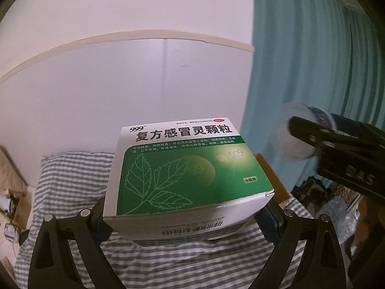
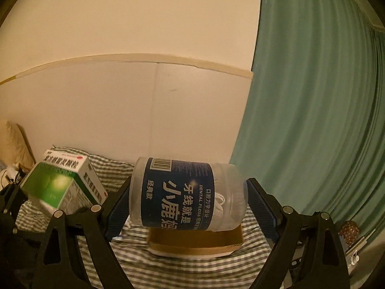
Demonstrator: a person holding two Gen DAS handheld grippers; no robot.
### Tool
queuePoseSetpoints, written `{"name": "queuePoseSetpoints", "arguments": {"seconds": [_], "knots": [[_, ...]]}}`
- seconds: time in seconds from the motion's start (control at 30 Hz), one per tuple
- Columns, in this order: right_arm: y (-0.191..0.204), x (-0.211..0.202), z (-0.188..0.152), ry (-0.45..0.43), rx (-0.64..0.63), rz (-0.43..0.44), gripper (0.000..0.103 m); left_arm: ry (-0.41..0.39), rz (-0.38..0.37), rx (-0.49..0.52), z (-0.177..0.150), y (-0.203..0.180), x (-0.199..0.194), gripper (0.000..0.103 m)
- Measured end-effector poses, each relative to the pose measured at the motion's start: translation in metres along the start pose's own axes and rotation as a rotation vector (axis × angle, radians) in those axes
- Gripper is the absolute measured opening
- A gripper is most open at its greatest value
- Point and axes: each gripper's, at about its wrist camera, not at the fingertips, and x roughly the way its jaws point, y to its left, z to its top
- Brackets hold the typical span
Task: Organize objects
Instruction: 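Carry the bottle and medicine box into the cardboard box and release both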
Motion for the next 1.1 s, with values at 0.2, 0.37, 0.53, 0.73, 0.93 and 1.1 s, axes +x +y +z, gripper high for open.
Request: {"name": "queuePoseSetpoints", "arguments": {"seconds": [0.2,0.37,0.53,0.73,0.93,1.1], "knots": [[-0.030,0.061,-0.004,0.073,0.029,0.016,0.089,0.052,-0.010,0.040,-0.001,-0.038,0.049,0.097],[-0.044,0.114,-0.011,0.122,0.022,0.031,0.089,0.101,-0.019,0.053,-0.005,-0.059,0.091,0.097],[-0.067,0.156,-0.025,0.175,0.045,0.055,0.089,0.143,-0.025,0.069,-0.012,-0.073,0.128,0.097],[-0.083,0.189,-0.040,0.225,0.089,0.075,0.089,0.190,-0.043,0.075,-0.024,-0.088,0.159,0.097],[-0.088,0.207,-0.044,0.287,0.150,0.144,0.089,0.220,-0.100,0.023,-0.029,-0.085,0.166,0.100],[-0.093,0.196,-0.040,0.241,0.157,0.122,0.100,0.203,-0.083,0.040,-0.021,-0.082,0.151,0.103]]}}
